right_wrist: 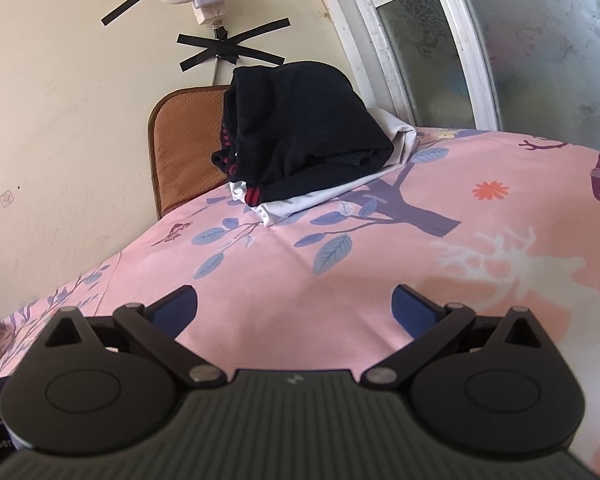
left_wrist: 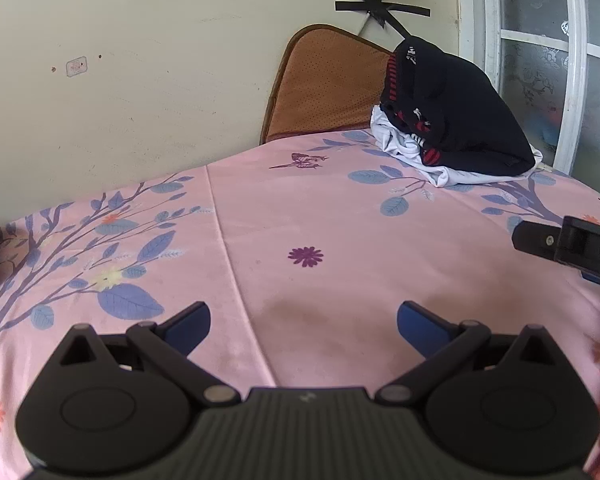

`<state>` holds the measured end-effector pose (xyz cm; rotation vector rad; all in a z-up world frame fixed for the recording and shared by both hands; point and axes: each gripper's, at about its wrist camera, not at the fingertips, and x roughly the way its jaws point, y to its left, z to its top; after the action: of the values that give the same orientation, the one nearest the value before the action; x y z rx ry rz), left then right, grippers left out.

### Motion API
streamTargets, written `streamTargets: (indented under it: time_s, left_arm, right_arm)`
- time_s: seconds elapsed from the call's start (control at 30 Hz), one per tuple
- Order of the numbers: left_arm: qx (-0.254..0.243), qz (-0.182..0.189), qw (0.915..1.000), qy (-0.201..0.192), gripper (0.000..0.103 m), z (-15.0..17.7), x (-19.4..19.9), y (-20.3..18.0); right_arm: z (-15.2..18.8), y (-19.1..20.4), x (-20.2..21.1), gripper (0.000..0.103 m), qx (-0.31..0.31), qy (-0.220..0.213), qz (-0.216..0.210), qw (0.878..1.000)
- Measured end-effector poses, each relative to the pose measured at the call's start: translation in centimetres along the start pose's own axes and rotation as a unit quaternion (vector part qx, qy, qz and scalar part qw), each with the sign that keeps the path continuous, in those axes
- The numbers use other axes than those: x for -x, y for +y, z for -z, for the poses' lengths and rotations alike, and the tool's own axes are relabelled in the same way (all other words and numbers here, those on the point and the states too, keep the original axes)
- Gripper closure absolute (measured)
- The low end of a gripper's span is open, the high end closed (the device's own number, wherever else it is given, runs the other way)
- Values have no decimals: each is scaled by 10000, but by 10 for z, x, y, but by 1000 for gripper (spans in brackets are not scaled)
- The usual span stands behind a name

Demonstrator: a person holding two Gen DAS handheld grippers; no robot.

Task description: Fold small clothes

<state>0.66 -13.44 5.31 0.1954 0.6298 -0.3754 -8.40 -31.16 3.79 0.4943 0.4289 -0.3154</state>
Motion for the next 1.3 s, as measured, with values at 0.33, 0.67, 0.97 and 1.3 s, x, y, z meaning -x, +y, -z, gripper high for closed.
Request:
streamTargets:
  time_s: [0.33,0.67,0.97,1.3]
  left_arm:
    - [-10,-91,9999,-83,0,-1,3,3]
    - [0,-175,9998,-58,0,-1,3,4]
    - [51,-307,9995,-66,0,-1,3,6]
    - [2,-305,9995,-94,0,-1,4,6]
  right_arm:
    - [2,5,2,0,186,-68,-2,9998]
    - [2,7,3,0,266,-92,18,9996]
    - [4,13,6,0,426,-128,-22,9990]
    - [7,20,9,0,565,-187,-47,9982]
